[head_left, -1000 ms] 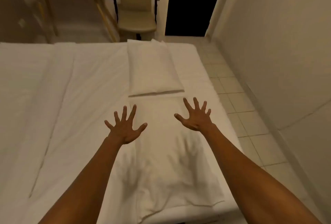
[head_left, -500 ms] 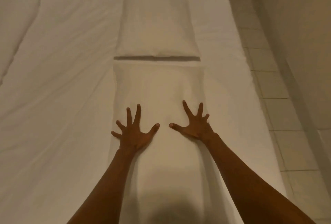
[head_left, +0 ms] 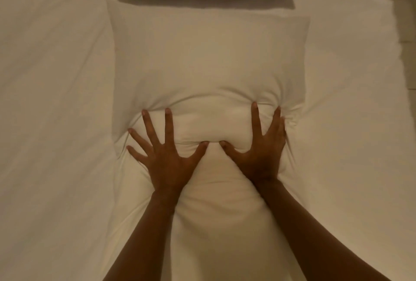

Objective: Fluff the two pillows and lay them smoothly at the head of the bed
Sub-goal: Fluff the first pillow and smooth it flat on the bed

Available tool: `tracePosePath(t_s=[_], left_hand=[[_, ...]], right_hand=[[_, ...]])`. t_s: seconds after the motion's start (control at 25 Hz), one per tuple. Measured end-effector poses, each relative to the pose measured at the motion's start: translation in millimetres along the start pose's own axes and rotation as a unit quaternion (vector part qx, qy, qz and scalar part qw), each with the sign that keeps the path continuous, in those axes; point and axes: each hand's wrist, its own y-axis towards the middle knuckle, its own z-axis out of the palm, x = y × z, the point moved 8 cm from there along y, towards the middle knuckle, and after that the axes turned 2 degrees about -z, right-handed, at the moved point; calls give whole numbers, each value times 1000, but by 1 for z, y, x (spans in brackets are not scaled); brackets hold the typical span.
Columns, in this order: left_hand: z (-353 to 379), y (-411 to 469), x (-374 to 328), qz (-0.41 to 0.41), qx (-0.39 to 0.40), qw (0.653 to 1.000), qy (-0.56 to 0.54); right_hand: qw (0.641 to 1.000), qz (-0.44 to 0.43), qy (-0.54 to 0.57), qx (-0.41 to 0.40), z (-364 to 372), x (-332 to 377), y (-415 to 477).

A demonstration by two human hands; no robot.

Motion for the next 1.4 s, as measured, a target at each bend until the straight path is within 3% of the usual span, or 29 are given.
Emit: tracePosePath(t_s=[0.48,0.6,0.88,1.16,1.4], left_hand=[[-36,-9,13,-26,-1,999,-24],[-43,-16,19,-64,29,996,-61],[-46,-32,6,-44,53,994,-87],[-46,-41,15,-27,45,993,-109],[-42,-37,18,-132,50,985,-101]], right_hand=[[997,22,65,38,-25,12,-15],[993,60,64,78,-30,13,-29],[965,109,129,201,-24,20,-44],[958,92,188,194,-18,33,-55],[977,64,132,158,-21,35,-47]])
